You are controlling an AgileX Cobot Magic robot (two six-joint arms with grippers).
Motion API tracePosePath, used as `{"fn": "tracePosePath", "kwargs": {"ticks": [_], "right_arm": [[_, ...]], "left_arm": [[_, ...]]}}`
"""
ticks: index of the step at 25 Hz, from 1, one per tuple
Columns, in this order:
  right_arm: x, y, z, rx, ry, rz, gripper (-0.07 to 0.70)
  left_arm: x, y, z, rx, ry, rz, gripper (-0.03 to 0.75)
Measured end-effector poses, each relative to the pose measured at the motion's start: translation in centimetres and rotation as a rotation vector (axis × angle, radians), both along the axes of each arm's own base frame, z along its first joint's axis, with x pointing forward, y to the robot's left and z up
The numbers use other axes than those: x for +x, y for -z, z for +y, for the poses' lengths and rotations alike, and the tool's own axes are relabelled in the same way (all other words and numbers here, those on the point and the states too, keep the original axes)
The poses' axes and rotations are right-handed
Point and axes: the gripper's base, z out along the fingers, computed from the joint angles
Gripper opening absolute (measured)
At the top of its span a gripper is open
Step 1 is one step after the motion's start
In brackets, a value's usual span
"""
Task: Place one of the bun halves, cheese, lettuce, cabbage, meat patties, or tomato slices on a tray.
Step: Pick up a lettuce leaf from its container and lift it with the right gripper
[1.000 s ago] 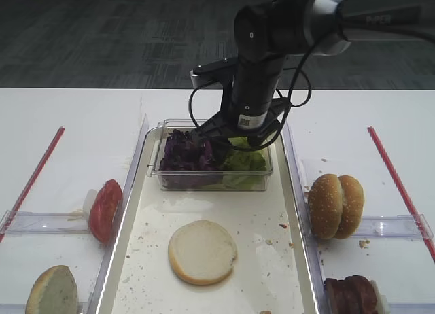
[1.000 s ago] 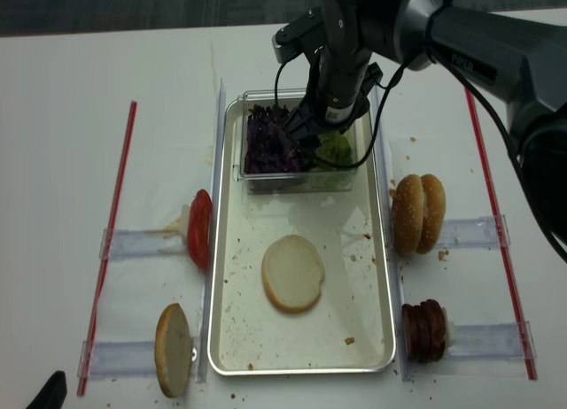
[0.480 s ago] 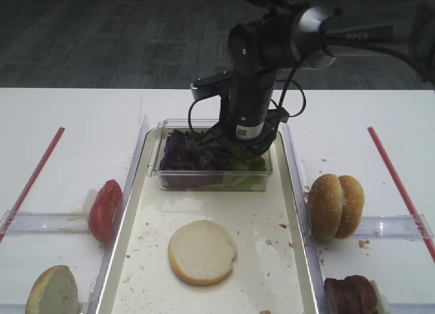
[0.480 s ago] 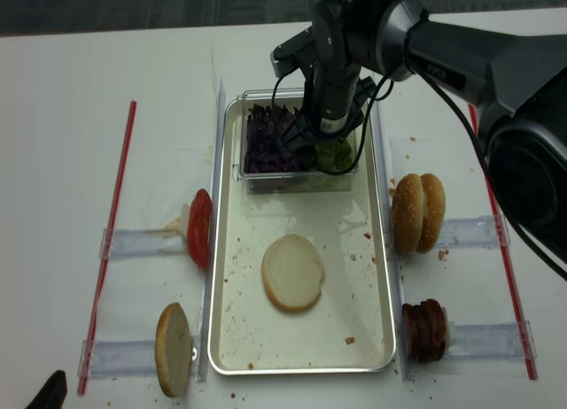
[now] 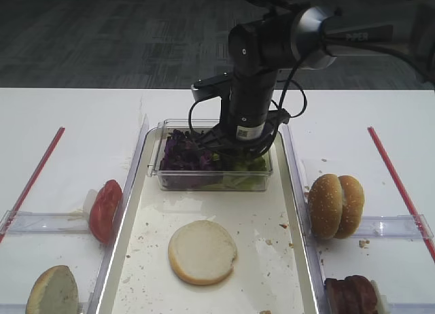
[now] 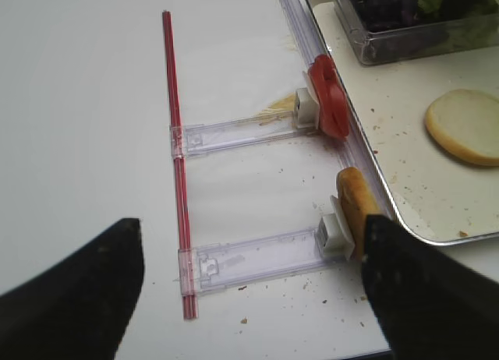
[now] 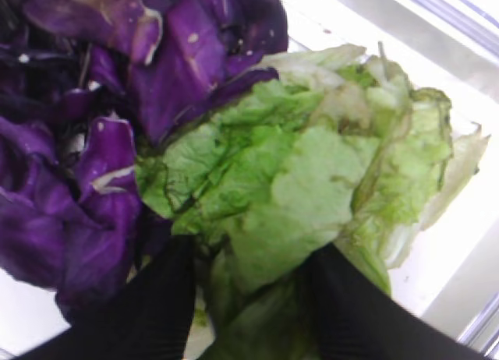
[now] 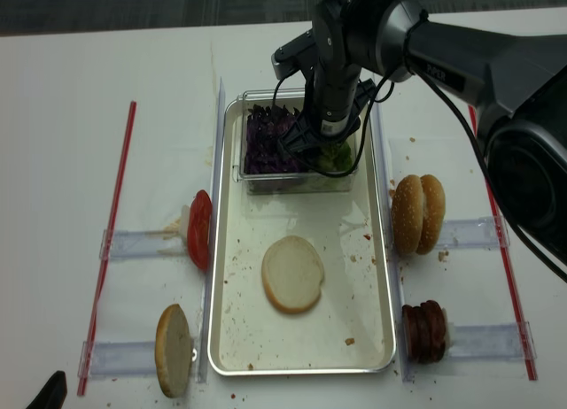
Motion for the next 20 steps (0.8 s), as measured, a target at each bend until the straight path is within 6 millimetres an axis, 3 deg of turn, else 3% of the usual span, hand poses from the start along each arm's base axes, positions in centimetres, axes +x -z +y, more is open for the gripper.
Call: {"fn": "tracePosePath", "kwargs": {"ticks": [14,20], "right_arm": [[-0.08,0.02,-0.03,-0.003,0.003,0.009,0.092],[-0.08,0.02,-0.05,-0.005,0.004,0.010,0.071]], "left_arm": [[0.00,0.00,0.00,0.000,0.000,0.000,0.562],[0.00,0.00,0.00,0.000,0.000,0.000,0.562]]}}
